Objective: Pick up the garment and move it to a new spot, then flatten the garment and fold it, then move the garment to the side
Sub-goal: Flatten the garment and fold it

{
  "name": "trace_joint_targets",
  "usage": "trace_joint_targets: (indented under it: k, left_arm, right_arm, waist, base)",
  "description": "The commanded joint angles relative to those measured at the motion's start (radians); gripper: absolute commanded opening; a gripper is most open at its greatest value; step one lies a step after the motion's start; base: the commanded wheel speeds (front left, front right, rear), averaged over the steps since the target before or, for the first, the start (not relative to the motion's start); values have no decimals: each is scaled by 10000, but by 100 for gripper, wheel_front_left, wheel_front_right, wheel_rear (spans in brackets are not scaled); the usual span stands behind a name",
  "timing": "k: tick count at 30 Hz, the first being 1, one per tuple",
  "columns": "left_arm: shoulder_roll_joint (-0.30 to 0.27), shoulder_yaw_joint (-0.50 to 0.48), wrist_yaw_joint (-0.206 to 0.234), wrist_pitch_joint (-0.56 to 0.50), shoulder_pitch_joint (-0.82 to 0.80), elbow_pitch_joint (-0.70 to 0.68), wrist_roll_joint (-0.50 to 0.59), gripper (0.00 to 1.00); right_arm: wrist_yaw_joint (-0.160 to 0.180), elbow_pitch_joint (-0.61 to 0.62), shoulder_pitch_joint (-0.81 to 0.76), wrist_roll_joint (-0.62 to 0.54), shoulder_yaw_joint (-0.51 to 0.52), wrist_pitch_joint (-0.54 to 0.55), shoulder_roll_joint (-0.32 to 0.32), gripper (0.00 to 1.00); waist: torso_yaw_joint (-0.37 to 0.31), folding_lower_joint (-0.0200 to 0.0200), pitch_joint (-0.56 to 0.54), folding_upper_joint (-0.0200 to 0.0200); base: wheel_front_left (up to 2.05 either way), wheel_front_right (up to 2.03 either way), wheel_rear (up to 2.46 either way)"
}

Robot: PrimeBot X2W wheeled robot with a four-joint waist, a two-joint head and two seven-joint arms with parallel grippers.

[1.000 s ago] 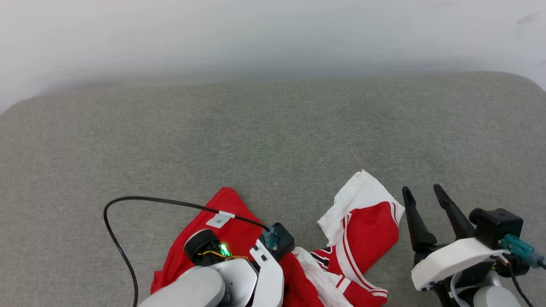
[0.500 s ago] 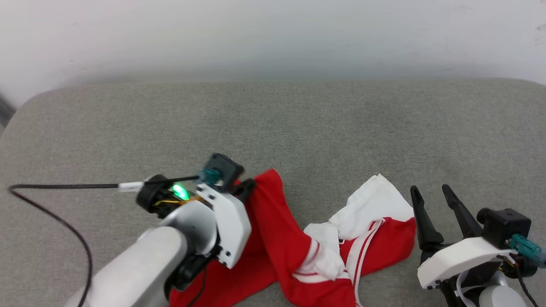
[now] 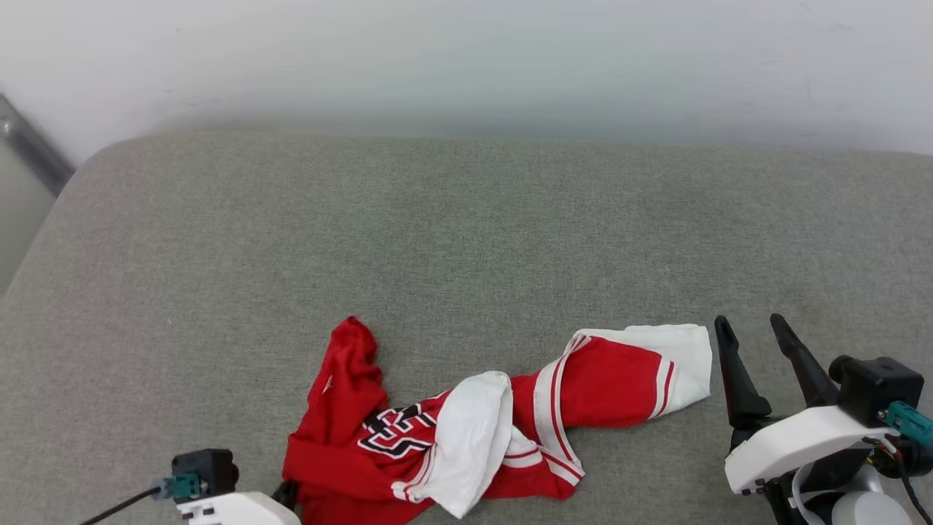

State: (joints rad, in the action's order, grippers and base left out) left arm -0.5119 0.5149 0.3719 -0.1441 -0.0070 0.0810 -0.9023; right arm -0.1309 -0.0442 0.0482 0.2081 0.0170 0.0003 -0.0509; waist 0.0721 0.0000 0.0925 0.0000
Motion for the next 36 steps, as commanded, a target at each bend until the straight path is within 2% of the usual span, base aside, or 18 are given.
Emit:
trace_joint_targets:
  k: [1, 2, 5, 11, 16, 21, 29, 36]
  left_arm:
    - [170, 4, -122, 99, 130, 159, -149, 36]
    - [203, 35, -200, 150, 146, 284, -157, 100]
    - [352, 94, -376, 391, -119, 445, -25, 100]
    - [72, 258, -556, 773, -882, 344, 699, 100]
    - [-176, 725, -815, 559, -1734, -201, 1419, 100]
    - [-323, 1917, -1521, -846, -2671, -1077, 2000, 100]
    - [33, 3786, -2711, -3728, -3761, -1400, 2040, 100]
    - [113, 4536, -3078, -5175, -4256, -1113, 2045, 100]
  right_arm:
    - [3, 73, 12, -68, -10, 24, 4, 100]
    - [3, 91, 9, -80, -11, 48, 4, 100]
    - [3, 113, -58, -112, -36, 91, 4, 100]
    - [3, 124, -164, -113, -94, 171, 4, 100]
    - [3, 137, -319, -94, -111, 213, 4, 100]
    - [3, 222, -346, -41, -100, 251, 4, 100]
    - [3, 246, -267, -60, -150, 315, 4, 100]
    - [3, 141, -123, 85, -276, 223, 4, 100]
  waist:
    - [65, 0, -29, 0]
    - [90, 0, -55, 0]
    - [141, 0, -184, 0]
    - [120, 0, -432, 0]
    - [-15, 0, -648, 0]
    - [-132, 0, -664, 0]
    - [-307, 0, -556, 0]
    - [-628, 0, -305, 0]
  base:
    - [0, 0, 0]
    - [0, 0, 0]
    - [0, 0, 0]
    - [0, 0, 0]
    - [0, 0, 0]
    - [0, 0, 0]
    - [0, 0, 0]
    - [0, 0, 0]
